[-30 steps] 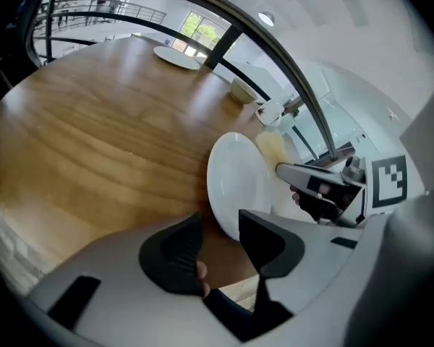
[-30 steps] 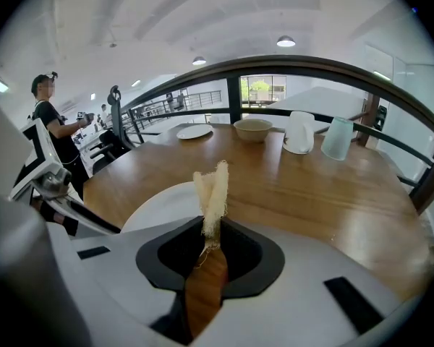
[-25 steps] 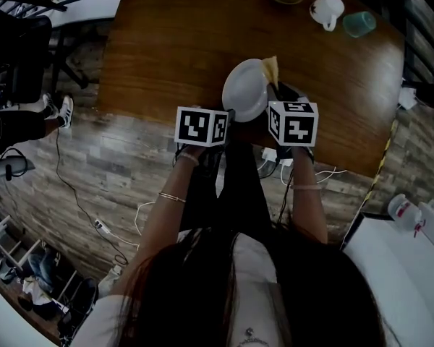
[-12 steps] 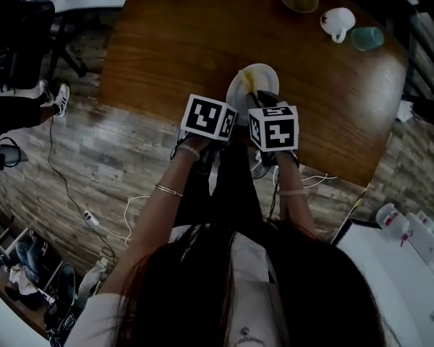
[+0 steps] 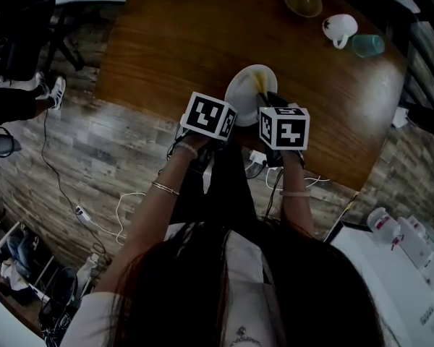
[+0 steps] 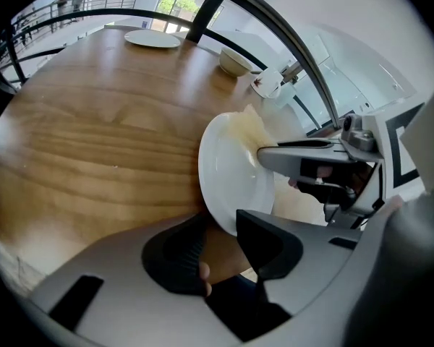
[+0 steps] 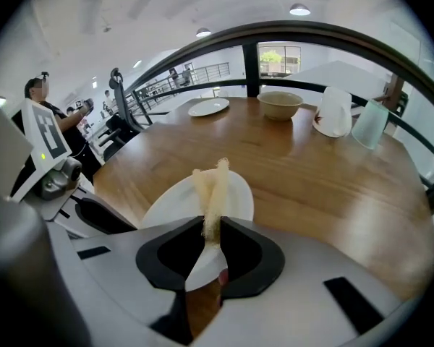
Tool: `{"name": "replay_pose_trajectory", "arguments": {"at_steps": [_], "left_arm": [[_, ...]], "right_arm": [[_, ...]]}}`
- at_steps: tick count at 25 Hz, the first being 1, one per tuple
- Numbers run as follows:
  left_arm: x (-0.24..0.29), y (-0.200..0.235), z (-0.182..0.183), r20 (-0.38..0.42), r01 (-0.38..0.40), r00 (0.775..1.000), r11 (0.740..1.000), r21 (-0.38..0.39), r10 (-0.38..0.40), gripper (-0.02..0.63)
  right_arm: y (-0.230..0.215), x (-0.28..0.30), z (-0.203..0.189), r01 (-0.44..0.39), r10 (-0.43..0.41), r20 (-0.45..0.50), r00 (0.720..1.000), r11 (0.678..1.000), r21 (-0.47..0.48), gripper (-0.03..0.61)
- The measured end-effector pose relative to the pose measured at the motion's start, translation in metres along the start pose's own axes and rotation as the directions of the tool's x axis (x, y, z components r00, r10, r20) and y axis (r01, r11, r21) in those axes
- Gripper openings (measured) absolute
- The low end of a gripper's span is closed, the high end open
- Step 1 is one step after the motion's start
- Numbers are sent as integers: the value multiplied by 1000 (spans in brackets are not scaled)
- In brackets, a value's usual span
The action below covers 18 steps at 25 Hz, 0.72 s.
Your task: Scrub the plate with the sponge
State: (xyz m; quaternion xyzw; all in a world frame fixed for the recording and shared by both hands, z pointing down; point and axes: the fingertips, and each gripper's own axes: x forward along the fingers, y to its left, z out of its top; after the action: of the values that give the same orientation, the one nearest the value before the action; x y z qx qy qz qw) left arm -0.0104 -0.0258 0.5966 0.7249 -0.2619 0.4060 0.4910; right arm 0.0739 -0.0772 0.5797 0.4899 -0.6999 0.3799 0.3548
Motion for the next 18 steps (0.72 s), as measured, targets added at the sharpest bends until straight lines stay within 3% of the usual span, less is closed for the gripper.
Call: {"name": "replay_pose_trajectory", "arguments": {"at_steps": [6,15,18], "left_arm": [[1,1,0,-7,0,1000,1000,0,0,143],[0,-1,-1,-4,4,1000,1000,-3,-4,141],[0,2,0,-3,4,1000,1000,-3,-4,138]], "right_arm": [[-31,-10,2,76,-77,15,997,996,54,84],[51,5,-18,-104,104,-31,994,994,29,84],[55,7,-21,-120,121,-40,992,992,32,84]]}}
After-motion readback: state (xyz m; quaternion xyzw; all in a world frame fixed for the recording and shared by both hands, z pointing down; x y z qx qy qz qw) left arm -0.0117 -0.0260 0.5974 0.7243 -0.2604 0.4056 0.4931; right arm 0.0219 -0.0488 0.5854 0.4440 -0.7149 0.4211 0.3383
